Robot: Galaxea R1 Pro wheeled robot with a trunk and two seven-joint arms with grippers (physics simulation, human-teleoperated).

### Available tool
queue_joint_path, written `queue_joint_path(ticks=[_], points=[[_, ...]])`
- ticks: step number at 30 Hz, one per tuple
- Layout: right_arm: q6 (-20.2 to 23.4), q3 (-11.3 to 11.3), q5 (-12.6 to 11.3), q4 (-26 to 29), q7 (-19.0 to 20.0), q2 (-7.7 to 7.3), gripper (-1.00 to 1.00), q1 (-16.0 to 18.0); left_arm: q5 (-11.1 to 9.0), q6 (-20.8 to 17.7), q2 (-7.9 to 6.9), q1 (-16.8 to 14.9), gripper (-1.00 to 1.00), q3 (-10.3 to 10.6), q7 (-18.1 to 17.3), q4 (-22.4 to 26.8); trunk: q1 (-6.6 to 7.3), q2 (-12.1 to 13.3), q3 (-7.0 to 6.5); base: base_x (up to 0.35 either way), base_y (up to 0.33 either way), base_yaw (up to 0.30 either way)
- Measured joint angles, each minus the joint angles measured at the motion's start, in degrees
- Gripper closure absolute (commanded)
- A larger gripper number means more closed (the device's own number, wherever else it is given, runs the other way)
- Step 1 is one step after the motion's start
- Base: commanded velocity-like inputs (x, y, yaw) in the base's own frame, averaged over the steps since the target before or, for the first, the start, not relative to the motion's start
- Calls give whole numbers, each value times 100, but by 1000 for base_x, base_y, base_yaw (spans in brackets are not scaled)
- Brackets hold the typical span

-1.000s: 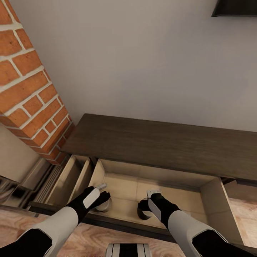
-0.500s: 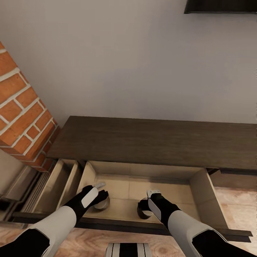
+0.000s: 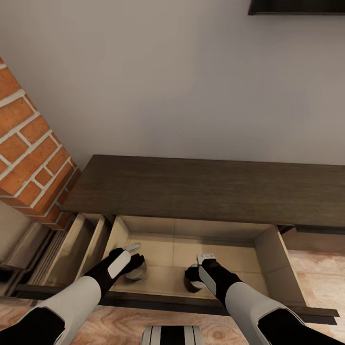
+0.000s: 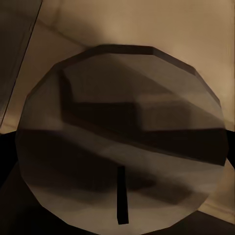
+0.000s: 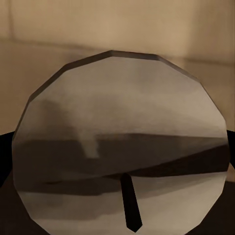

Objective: Place each of the two pumpkins and all three candles from the living room inside a cabinet in the living room (use any cabinet), then make sure every cabinet is closed, and position the cauldron so it is next to a table in the living room.

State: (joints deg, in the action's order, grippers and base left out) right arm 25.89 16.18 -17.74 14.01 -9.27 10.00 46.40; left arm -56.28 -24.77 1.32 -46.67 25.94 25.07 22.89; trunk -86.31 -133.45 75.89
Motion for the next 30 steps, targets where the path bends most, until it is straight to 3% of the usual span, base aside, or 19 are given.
queue_joint_path(ticks=[30], points=[[18, 11, 37, 140, -48, 0, 100, 5, 6, -13, -9, 0, 100, 8, 1, 2, 1, -1, 267, 0, 0, 0]])
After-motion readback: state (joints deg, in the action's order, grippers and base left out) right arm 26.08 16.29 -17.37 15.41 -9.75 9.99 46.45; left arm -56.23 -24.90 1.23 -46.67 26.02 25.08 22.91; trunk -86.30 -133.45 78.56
